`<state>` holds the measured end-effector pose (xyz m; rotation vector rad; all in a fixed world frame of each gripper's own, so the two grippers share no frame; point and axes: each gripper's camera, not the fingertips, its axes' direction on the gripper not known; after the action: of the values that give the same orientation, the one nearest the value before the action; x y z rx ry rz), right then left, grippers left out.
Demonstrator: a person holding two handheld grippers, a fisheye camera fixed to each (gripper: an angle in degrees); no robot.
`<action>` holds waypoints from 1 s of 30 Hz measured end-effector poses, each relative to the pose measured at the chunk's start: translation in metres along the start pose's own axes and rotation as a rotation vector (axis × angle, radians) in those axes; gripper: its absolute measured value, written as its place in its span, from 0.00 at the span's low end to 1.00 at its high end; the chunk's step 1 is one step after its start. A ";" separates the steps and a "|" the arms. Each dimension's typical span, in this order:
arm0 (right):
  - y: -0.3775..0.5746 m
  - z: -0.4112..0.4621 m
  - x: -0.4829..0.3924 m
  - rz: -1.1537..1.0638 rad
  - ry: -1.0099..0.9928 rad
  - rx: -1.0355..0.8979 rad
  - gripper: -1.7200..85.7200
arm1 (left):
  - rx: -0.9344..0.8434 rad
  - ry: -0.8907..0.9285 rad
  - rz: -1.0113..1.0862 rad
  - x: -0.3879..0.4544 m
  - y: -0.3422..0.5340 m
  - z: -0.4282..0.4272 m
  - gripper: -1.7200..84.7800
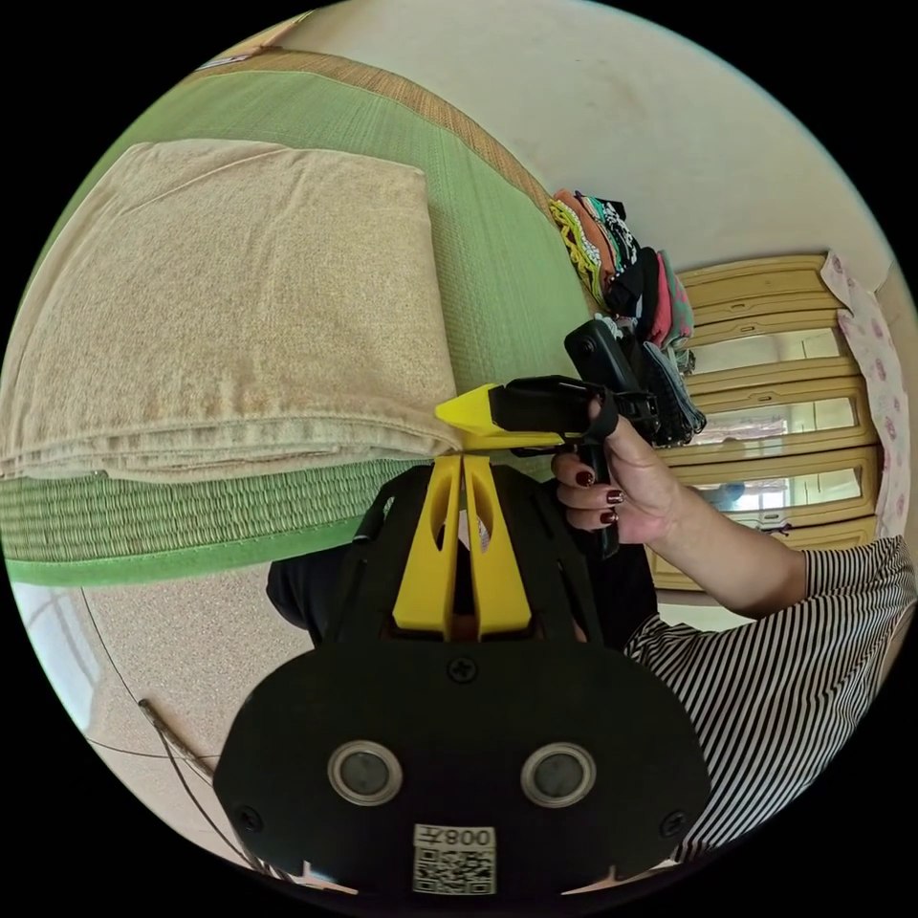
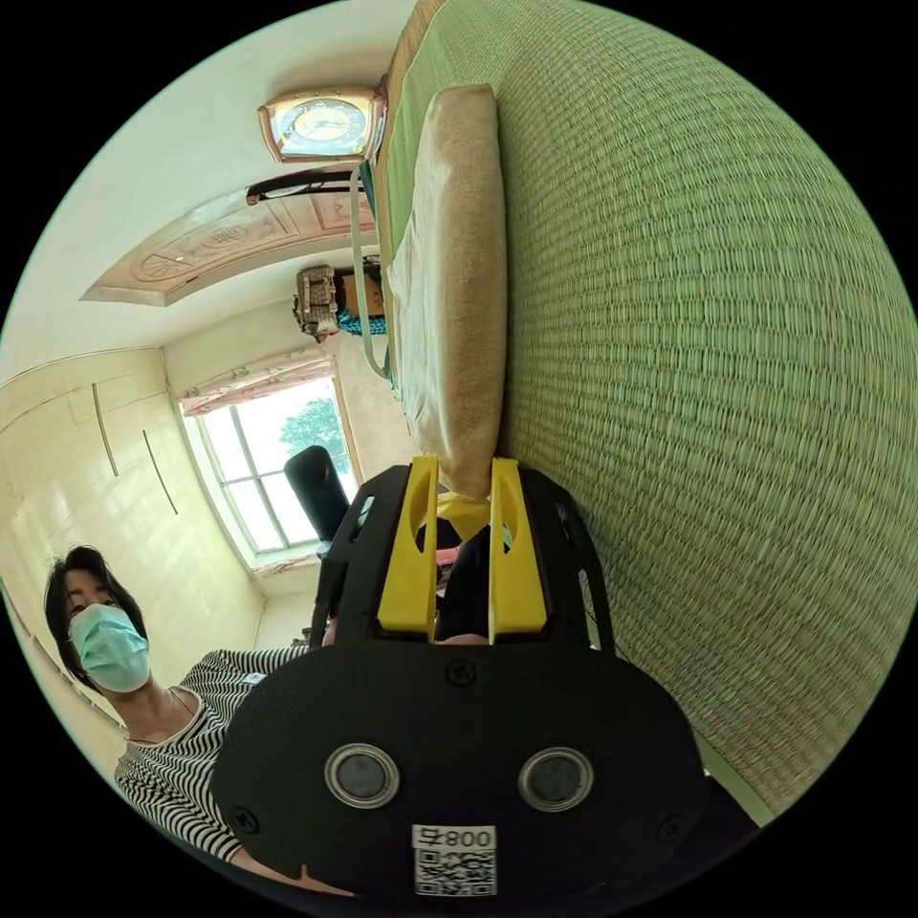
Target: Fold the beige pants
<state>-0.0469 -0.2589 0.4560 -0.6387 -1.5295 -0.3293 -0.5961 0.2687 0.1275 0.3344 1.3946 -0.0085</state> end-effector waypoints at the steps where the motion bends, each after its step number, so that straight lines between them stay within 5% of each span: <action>1: 0.002 0.002 0.001 0.006 -0.001 0.001 0.11 | 0.003 0.004 0.003 -0.002 0.000 -0.007 0.02; 11: 0.033 0.008 -0.015 -0.016 -0.040 0.020 0.06 | 0.108 0.067 -0.047 -0.045 0.015 -0.087 0.03; 18: 0.051 0.013 -0.048 -0.093 -0.071 0.026 0.05 | 0.454 0.405 -0.347 -0.148 0.061 -0.163 0.11; 30: 0.083 0.032 -0.087 -0.170 -0.115 0.030 0.04 | 0.781 0.601 -0.723 -0.268 0.078 -0.216 0.17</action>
<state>-0.0283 -0.1909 0.3536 -0.5123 -1.7003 -0.4029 -0.8369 0.3427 0.3743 0.4753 2.0096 -1.1489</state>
